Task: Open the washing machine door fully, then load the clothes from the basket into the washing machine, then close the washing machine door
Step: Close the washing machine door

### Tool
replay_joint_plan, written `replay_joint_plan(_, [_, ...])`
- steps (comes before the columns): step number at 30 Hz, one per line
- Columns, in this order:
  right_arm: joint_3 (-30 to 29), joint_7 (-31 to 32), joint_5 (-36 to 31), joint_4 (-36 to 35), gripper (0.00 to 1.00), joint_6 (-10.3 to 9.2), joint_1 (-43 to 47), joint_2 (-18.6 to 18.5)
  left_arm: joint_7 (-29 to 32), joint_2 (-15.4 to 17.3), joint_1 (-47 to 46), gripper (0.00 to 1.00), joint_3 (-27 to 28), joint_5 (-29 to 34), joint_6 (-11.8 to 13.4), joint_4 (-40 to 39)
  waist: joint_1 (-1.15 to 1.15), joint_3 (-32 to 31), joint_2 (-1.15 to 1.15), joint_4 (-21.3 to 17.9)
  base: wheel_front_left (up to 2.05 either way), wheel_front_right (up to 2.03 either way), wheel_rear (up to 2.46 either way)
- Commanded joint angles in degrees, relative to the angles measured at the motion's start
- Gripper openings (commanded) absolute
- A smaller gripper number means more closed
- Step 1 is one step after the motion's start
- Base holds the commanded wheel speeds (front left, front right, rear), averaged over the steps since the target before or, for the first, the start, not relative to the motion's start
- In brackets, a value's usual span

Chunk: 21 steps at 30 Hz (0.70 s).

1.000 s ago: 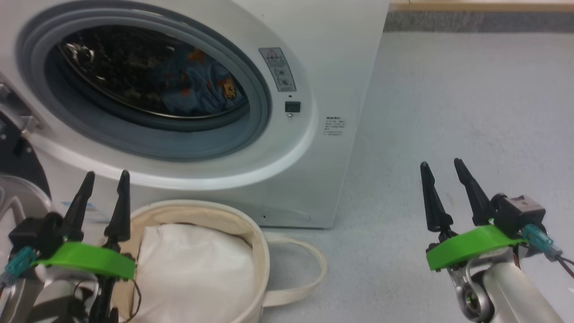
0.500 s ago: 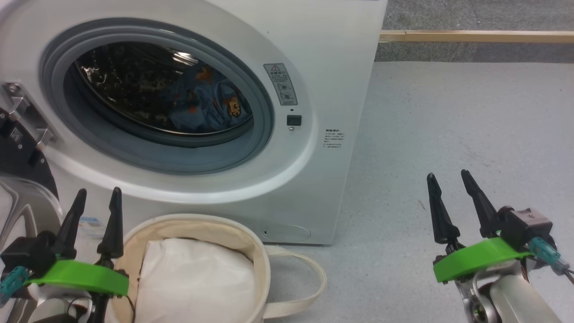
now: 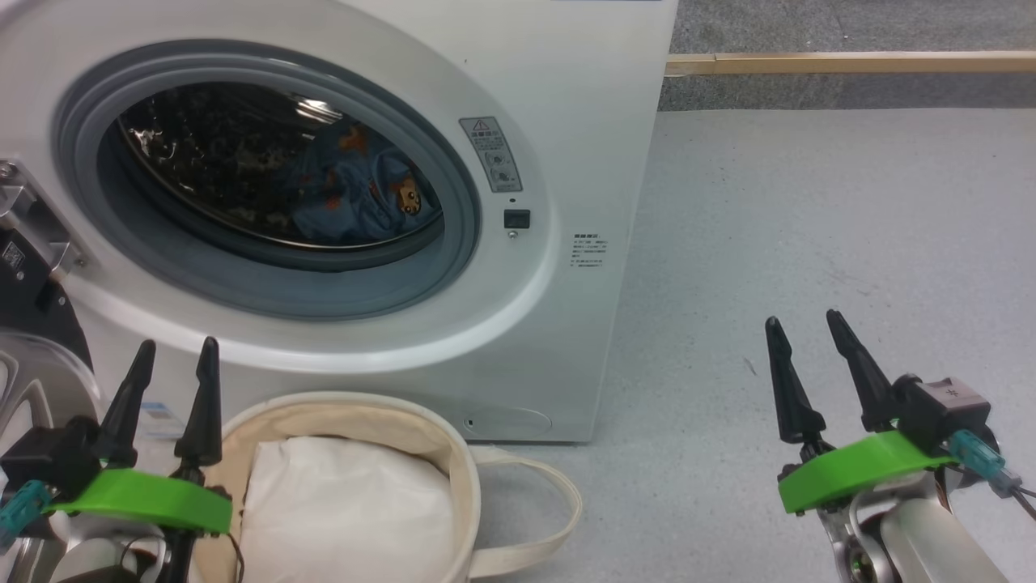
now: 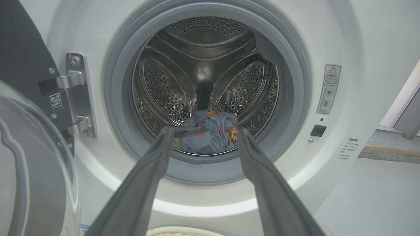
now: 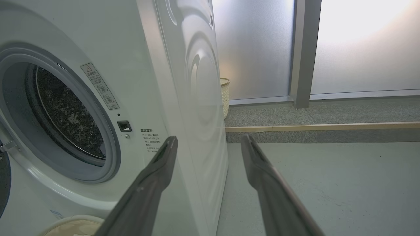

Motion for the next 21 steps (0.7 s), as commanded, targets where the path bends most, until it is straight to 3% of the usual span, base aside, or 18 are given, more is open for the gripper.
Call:
replay_joint_plan(1, [0.94, -0.71, 0.16, -1.50, 1.00, 0.01, -0.90, -0.64, -0.27, 1.76, -2.09, 1.00, 2.11, -0.31, -0.33, -2.10, 0.00, -0.02, 0.00, -0.07, 0.00, 0.00, 0.00])
replay_joint_plan(21, [1.07, -0.71, 0.54, -1.06, 1.00, 0.01, -1.29, -0.54, -0.27, 1.56, -2.75, 1.00, 2.44, -0.94, -0.33, -1.85, 0.00, 0.59, 0.00, -0.11, -0.12, 0.16, -0.04])
